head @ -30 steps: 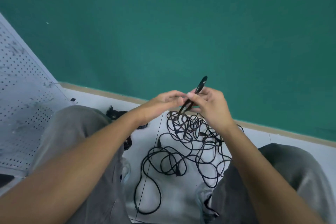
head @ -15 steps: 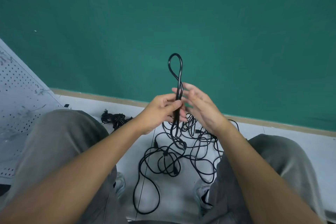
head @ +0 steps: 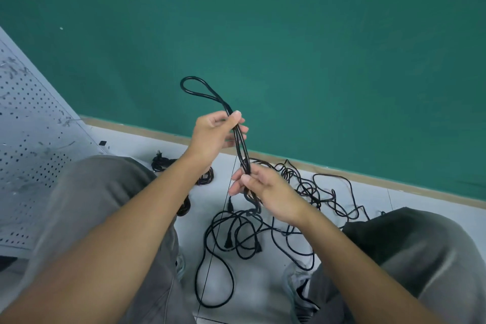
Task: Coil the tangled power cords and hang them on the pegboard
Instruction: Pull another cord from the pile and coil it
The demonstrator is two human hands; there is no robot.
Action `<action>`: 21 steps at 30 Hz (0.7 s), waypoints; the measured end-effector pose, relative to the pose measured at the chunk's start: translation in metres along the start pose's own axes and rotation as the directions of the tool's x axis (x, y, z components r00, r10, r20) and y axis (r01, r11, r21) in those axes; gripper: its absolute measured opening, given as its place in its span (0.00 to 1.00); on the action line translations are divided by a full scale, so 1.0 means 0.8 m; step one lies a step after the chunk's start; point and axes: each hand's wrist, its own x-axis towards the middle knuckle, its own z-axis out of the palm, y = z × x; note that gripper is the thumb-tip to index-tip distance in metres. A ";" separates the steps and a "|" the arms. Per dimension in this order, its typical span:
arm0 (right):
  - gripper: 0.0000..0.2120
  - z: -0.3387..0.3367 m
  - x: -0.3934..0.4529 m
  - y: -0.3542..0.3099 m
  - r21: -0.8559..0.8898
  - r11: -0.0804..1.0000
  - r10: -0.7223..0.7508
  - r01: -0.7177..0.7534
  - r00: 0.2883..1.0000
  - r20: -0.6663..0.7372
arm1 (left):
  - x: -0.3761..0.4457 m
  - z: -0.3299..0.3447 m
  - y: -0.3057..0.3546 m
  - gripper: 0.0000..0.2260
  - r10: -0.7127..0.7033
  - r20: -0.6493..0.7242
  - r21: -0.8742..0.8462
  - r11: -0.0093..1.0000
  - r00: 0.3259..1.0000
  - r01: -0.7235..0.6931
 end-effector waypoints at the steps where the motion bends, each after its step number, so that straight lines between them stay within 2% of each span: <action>1: 0.09 -0.003 0.000 -0.005 0.017 1.000 -0.019 0.019 1.000 -0.003 | 0.002 0.001 -0.002 0.13 -0.008 0.018 0.015 1.000 1.000 0.008; 5: 0.09 -0.030 -0.002 -0.033 0.125 0.984 -0.119 0.129 0.989 -0.090 | -0.008 0.017 -0.016 0.23 -0.081 0.199 0.118 0.991 0.977 0.058; 7: 0.10 -0.049 -0.003 -0.043 0.210 0.965 -0.124 0.156 0.979 -0.159 | -0.018 0.028 -0.025 0.32 -0.123 0.347 0.166 0.984 0.930 0.068; 9: 0.11 -0.069 -0.005 -0.048 0.264 0.951 -0.106 0.162 0.971 -0.216 | -0.029 0.042 -0.033 0.35 -0.158 0.472 0.179 0.981 0.867 0.081; 12: 0.10 -0.093 -0.006 -0.046 0.291 0.942 -0.079 0.166 0.955 -0.287 | -0.040 0.058 -0.037 0.25 -0.154 0.537 0.157 0.984 0.829 0.081; 16: 0.08 -0.102 -0.006 -0.039 0.280 0.948 -0.051 0.154 0.938 -0.343 | -0.044 0.066 -0.046 0.10 -0.059 0.538 0.191 0.980 0.841 -0.053; 19: 0.09 -0.101 -0.003 -0.036 0.278 0.955 0.007 0.105 0.927 -0.374 | -0.047 0.066 -0.044 0.04 -0.072 0.533 0.166 0.986 0.843 -0.021; 21: 0.14 -0.101 -0.002 -0.035 0.252 0.966 0.042 0.062 0.920 -0.389 | -0.046 0.062 -0.036 0.02 -0.056 0.516 0.152 0.988 0.855 -0.027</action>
